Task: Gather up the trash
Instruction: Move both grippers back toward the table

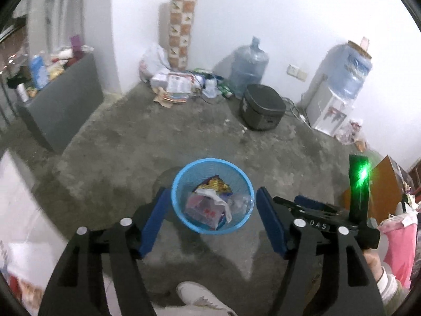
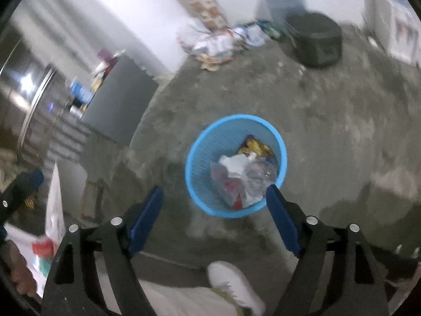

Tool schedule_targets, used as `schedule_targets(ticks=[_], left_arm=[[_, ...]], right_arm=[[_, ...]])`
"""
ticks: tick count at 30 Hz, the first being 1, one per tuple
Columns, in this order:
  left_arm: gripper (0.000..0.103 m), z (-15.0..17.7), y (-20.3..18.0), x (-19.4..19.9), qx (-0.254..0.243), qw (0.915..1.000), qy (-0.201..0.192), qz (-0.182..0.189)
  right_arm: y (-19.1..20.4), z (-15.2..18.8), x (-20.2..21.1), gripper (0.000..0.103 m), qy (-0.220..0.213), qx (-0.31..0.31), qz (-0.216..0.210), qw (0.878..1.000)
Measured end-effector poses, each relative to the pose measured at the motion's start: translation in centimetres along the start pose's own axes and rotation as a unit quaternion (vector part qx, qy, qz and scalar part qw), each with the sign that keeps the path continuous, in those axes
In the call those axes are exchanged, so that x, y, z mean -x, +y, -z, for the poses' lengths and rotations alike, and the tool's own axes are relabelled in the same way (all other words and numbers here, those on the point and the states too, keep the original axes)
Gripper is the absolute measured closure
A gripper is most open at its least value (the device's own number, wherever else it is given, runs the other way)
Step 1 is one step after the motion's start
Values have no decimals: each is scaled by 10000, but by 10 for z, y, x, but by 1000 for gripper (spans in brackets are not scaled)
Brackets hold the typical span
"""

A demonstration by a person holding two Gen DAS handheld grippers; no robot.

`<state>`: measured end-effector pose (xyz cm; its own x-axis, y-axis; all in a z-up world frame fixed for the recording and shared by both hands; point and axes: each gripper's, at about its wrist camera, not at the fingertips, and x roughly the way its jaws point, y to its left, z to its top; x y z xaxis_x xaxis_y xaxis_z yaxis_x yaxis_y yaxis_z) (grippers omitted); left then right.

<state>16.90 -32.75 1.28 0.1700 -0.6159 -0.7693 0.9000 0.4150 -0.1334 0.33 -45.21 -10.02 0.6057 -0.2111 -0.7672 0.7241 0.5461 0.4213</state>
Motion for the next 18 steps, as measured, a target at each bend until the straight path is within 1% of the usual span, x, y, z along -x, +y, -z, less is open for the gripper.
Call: schedule_targets(ticks=[2,4,6,7,9,12,13,15,16,18], left_arm=[[31,12,6,27,56,9997,-130,-195],[28,24,14,51,126,9988,-278,-372],[25,37,23,77,257,9971,-435,-569],[25,47,31,95,393,9949,-556,-742],[24,61,42,119,635,9910,-731,-923],[22,95,67,163,1072,9806,-1002,-1298],[22,107,75,177,1206,9758,-1064,-1479],[20,134,92,209,1491,9635,-1200,-1871],[20,144,97,219,1582,9590,-1246,-1996],[19,166,112,242,1828,9463,-1351,-2300]], right_arm=[[22,6,9,19,-109,377,-72,9992],[43,10,17,18,-212,717,-105,9971],[57,13,20,15,-314,915,-175,9952],[67,16,24,14,-376,1052,-254,9934],[79,19,27,14,-413,1216,-382,9910],[99,23,30,14,-411,1477,-659,9860],[106,24,32,14,-414,1584,-759,9836],[122,25,33,14,-413,1777,-967,9785],[132,26,33,14,-394,1888,-1117,9749],[149,26,29,14,-299,2054,-1298,9696]])
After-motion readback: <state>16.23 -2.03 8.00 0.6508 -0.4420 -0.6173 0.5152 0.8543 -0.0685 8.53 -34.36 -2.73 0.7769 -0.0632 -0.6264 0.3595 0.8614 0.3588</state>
